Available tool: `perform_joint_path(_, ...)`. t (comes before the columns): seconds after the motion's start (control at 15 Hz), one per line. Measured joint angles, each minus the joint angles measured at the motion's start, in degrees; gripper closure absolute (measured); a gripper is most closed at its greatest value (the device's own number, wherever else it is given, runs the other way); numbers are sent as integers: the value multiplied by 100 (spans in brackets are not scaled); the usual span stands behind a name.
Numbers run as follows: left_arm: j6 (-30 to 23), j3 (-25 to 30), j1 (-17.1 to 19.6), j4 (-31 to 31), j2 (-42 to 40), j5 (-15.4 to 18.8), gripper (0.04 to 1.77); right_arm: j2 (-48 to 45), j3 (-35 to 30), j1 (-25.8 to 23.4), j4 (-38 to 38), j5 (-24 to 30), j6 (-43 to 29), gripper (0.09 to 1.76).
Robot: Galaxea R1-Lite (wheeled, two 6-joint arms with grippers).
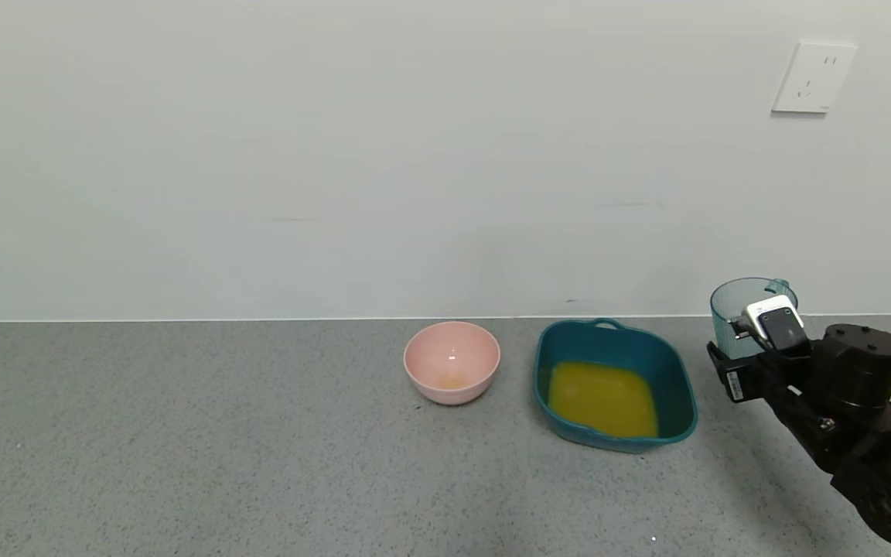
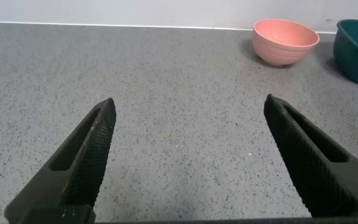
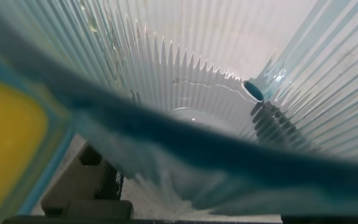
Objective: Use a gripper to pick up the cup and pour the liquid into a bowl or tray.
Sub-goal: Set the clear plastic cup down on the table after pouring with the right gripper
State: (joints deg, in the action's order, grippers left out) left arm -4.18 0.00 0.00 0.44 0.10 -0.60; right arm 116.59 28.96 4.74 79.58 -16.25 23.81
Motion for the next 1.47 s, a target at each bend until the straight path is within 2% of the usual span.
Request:
perform_joint_path(0.27, 0, 0, 0, 0, 0, 2, 9, 162, 91, -282, 5, 16, -1560, 52)
perform_joint_path(0.53, 0, 0, 0, 0, 0, 0, 9, 568, 322, -551, 66, 90, -2317, 52)
perform_joint_path(0.87, 0, 0, 0, 0, 0, 0, 9, 1293, 513, -562, 746, 269, -2530, 52)
perform_joint_path(1.47, 2, 0, 0, 0, 0, 0, 9, 1957, 894, -592, 772, 369, -2493, 52)
